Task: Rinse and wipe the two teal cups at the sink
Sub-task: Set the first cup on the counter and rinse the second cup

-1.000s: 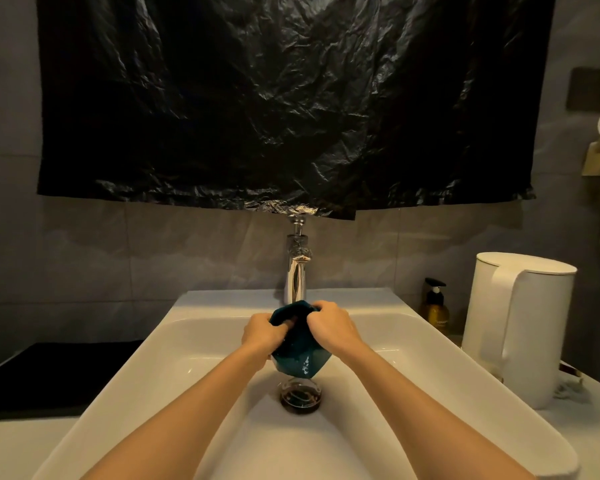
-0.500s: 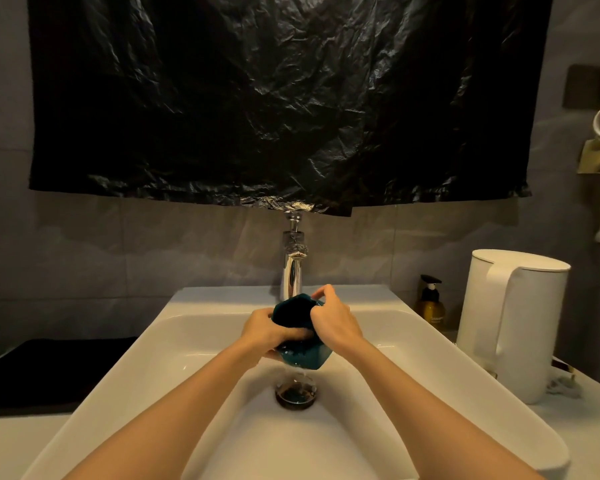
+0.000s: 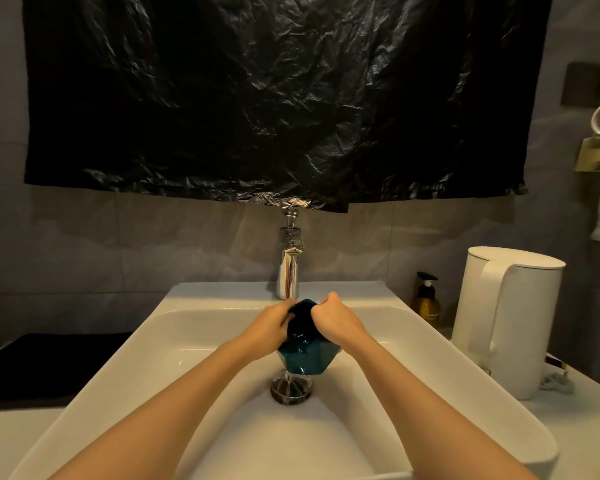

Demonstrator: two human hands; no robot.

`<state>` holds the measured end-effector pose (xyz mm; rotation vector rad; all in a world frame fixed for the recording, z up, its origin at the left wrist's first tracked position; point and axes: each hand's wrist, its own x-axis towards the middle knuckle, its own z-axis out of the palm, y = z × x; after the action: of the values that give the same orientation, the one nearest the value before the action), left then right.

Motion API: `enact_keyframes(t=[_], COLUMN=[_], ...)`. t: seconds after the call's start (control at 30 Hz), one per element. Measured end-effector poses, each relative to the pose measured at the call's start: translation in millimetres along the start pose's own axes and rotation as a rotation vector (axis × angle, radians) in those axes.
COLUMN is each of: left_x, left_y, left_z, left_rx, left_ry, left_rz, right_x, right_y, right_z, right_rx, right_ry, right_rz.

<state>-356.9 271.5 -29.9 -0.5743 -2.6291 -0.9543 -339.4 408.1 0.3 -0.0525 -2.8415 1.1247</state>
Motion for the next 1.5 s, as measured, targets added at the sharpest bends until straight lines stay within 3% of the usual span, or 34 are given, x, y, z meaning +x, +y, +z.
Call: enact_keyframes(t=[0.13, 0.27, 0.37, 0.5, 0.63, 0.7, 0.77, 0.83, 0.97, 1.07, 1.17, 1.27, 1.43, 1.5], left_x=[3.1, -3.0, -4.7, -5.0, -0.8, -0.3, 2.4, 3.1, -2.8, -7.5, -4.0, 6.0, 8.9, 4.9], left_y=[2.7, 0.4, 2.4, 11.0, 24.3, 30.3, 25.6, 16.5, 0.1, 0.2, 9.5, 19.6, 22.6, 20.5], left_z=[-5.5, -13.6, -14.9, -8.0, -0.3, 0.0, 1.6, 1.3, -9.1, -9.3, -1.0, 1.8, 9.4, 7.5], left_rx=[-0.155, 0.186, 0.327, -0.049, -0.602, -0.771, -0.804, -0.72, -0.248, -0.01, -0.252, -0.598, -0.882, -0.876], left_ry=[0.071, 0.155, 0.091, 0.013, 0.049, 0.035, 0.083, 0.16, 0.271, 0.23, 0.218, 0.277, 0.207, 0.223], left_rz=[-0.069, -0.053, 0.008, -0.089, -0.476, -0.648, -0.711, -0.708, -0.599, -0.462, -0.512, -0.558, -0.604, -0.664], right_x=[4.2, 1.7, 0.8, 3.9, 5.6, 6.1, 6.4, 7.0, 7.4, 7.3, 7.9, 11.0, 15.4, 15.4], right_y=[-2.4, -5.6, -7.1, -1.5, 0.3, -2.0, -2.6, -1.7, -1.1, 0.0, 2.7, 3.8, 1.4, 0.8], right_z=[-1.0, 3.7, 3.7, 3.0, 2.7, 4.5, 6.2, 8.0, 14.4, 17.6, 15.2, 12.3, 16.6, 19.8], right_rx=[0.116, 0.098, 0.103, 0.147, 0.251, 0.273, 0.285, 0.305, 0.276, 0.158, 0.095, 0.236, 0.462, 0.495], right_ry=[-0.07, -0.18, -0.18, -0.058, 0.149, 0.251, 0.274, 0.184, -0.097, -0.13, 0.038, 0.162, 0.246, 0.215], right_rz=[0.01, -0.031, -0.012, 0.075, 0.068, -0.013, -0.091, -0.14, -0.156, -0.118, -0.062, 0.05, 0.058, -0.007])
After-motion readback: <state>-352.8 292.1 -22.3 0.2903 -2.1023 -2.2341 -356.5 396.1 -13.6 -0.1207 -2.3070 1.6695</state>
